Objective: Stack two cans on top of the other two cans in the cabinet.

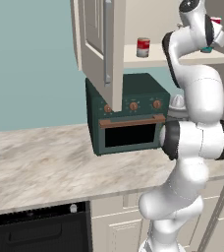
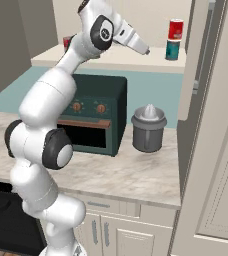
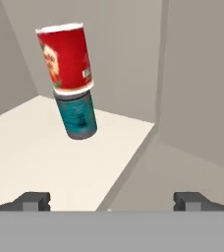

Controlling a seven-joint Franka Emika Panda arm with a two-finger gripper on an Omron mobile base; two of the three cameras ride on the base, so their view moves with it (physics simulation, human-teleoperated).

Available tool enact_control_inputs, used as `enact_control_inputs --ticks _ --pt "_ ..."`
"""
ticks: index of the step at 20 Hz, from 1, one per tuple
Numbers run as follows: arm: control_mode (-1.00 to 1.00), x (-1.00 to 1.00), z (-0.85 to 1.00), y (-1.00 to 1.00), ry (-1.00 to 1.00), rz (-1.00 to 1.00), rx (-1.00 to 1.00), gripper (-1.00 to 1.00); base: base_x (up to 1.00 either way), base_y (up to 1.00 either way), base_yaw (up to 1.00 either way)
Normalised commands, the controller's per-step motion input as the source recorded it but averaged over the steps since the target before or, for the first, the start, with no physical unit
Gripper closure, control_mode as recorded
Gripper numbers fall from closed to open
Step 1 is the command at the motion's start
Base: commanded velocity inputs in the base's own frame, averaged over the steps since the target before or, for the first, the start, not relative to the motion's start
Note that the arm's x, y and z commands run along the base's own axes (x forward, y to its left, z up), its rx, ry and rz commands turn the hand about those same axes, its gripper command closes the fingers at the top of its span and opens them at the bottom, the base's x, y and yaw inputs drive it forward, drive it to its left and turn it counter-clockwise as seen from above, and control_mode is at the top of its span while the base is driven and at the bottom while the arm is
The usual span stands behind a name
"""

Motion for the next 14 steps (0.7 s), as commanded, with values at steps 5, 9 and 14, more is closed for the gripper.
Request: enact_control_inputs --ticks 5,9,14 --pt "-1.0 -0.03 -0.17 0.22 -0.08 0.1 0.07 -1.0 0.0 0.0 0.0" --pt "-1.0 0.0 0.0 0.21 -0.03 0.19 0.1 -1.0 0.0 0.0 0.0" --pt "-1.0 0.0 0.04 0.23 -0.01 0.24 0.08 -1.0 0.0 0.0 0.0"
